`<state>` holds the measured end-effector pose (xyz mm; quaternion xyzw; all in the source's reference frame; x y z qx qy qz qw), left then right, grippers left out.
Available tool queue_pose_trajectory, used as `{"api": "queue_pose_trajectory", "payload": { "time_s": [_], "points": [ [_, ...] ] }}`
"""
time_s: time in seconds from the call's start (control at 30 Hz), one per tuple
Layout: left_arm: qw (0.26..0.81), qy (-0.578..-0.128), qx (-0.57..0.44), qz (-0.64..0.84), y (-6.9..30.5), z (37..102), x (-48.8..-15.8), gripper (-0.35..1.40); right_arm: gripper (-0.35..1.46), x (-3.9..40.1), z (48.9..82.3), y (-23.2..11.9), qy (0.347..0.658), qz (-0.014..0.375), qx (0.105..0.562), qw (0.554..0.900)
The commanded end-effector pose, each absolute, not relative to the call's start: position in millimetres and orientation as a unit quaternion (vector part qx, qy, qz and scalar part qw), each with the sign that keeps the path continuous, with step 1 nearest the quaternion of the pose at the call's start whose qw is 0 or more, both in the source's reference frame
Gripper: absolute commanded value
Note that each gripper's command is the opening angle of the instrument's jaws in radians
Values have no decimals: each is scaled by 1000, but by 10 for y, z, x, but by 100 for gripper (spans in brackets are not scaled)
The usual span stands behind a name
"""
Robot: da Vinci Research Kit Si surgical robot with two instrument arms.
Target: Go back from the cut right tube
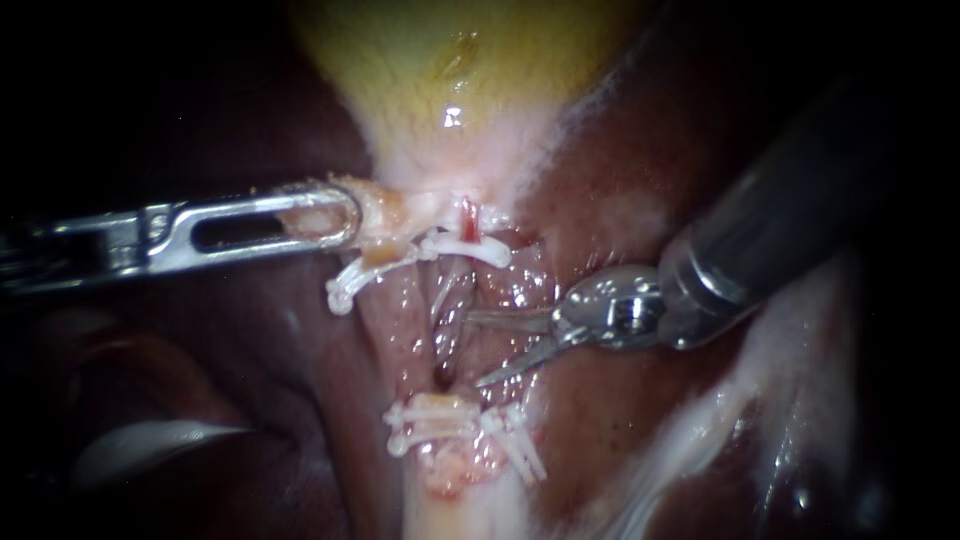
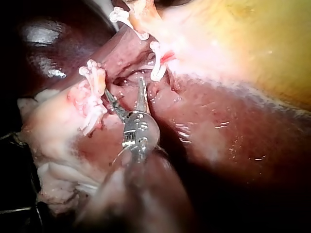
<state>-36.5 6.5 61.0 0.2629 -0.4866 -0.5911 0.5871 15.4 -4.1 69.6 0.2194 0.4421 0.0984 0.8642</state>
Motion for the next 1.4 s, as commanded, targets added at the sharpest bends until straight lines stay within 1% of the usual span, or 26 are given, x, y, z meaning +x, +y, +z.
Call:
{"api": "queue_pose_trajectory", "payload": {
  "time_s": [0.03,0.3,0.53,0.8,1.0,1.27,1.4],
  "points": [
    [587,-487,263,-591,65,611,-365,-35,143,148,691,-39,444,98,216,864],
    [587,-487,263,-591,65,611,-364,-35,143,96,655,-14,452,96,186,867],
    [587,-487,263,-591,65,612,-365,-35,143,67,636,2,456,99,167,869],
    [587,-487,263,-591,68,617,-366,-35,143,64,635,1,455,99,165,869],
    [588,-488,262,-590,70,633,-370,-35,143,63,634,0,455,98,165,869],
    [588,-490,257,-590,76,661,-387,-35,143,63,633,-1,455,98,165,869],
    [592,-485,254,-591,78,677,-400,-35,143,64,632,-2,455,99,164,870]
  ]
}}
